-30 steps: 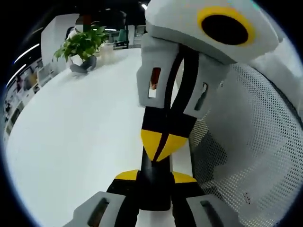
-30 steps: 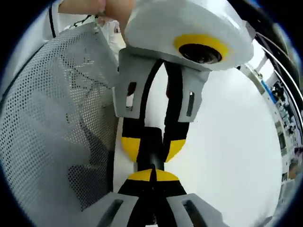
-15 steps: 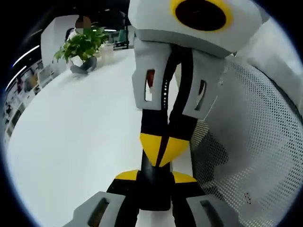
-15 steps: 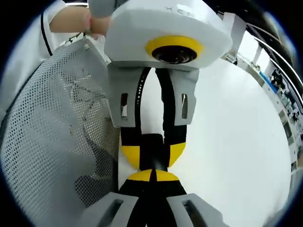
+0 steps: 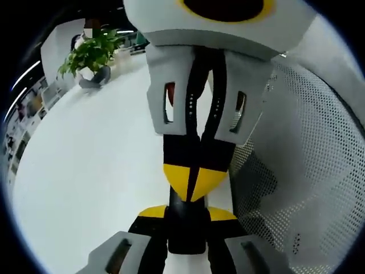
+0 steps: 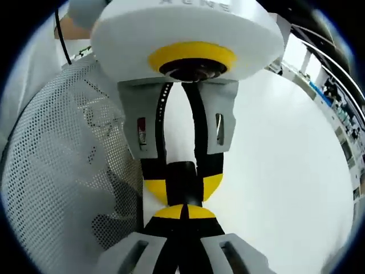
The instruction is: Press the specified remote control buttons in sequence, fully releasing each button before pressing the next.
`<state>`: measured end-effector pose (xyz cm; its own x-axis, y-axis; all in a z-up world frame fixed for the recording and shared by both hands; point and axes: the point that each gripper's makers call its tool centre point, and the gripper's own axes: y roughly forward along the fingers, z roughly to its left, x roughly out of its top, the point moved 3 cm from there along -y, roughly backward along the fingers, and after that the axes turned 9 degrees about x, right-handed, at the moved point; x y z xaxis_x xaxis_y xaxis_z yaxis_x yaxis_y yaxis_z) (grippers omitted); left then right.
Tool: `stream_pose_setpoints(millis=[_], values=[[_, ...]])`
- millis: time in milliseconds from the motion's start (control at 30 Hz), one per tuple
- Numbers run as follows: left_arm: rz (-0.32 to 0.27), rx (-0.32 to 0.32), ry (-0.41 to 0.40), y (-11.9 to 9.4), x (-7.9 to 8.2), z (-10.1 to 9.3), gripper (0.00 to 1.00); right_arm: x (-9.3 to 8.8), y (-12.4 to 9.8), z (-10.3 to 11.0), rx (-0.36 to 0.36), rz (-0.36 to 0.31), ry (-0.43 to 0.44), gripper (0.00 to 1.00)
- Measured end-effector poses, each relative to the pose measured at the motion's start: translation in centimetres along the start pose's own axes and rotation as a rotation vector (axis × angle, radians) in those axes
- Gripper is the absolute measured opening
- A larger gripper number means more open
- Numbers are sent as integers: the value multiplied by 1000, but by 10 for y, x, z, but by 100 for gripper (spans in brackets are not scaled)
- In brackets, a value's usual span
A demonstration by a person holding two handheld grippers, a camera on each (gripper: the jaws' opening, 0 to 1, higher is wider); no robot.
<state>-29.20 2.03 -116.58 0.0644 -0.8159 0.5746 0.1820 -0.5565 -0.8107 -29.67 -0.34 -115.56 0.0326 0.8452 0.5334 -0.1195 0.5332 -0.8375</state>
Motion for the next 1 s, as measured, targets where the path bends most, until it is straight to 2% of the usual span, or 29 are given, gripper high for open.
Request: stream_pose_setpoints(millis=[200, 300, 533, 833, 1000], values=[[34, 5, 2, 0, 0, 0, 24, 0, -1, 1, -9, -37, 21, 0], [37, 6, -3, 0, 0, 0, 24, 0, -1, 0, 1, -44, 33, 0], [32, 3, 0, -1, 0, 0, 24, -1, -3, -2, 37, -110, 90, 0], [29, 6, -6, -1, -1, 0, 24, -1, -2, 5, 31, -104, 70, 2], [23, 8, -10, -1, -1, 0, 24, -5, -6, 3, 16, -117, 91, 6]])
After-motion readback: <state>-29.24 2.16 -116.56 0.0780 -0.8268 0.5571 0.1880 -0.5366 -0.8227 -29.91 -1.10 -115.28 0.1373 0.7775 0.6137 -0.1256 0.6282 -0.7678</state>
